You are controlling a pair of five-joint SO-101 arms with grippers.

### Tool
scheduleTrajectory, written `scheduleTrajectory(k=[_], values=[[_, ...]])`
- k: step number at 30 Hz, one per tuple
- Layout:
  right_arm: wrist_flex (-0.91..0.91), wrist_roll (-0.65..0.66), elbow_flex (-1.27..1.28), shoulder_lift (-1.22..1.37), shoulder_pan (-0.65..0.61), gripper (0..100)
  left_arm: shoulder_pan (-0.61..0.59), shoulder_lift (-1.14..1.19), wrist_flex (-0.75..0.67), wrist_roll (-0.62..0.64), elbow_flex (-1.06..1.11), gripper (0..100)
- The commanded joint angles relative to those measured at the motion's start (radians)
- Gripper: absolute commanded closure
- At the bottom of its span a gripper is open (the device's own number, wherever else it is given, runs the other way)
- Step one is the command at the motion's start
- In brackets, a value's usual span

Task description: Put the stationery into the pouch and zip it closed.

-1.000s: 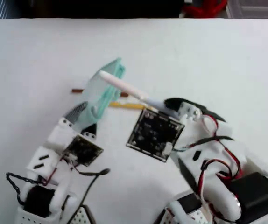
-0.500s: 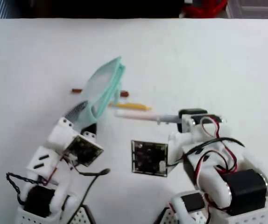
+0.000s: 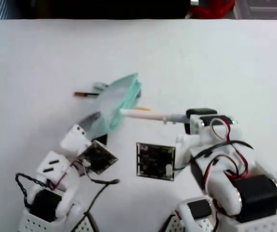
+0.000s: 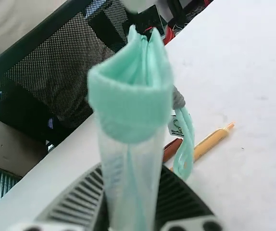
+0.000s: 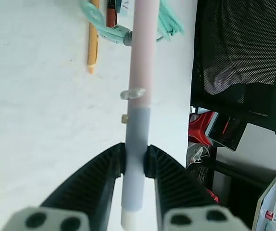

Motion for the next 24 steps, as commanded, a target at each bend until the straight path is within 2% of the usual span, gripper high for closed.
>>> scheduleTrajectory(k=[1,20,24], values=[[-0.001,0.009,-0.006,0.027,0.001,98.1,0.028,-0.012,-0.008,-0.011,-0.018,98],[0.001,0.017,0.094,0.03,-0.031,98.1,0.03,-0.012,-0.008,-0.008,-0.061,98],[-0.001,0.017,0.092,0.047,-0.033,98.1,0.076,-0.012,-0.002,-0.008,-0.063,98]])
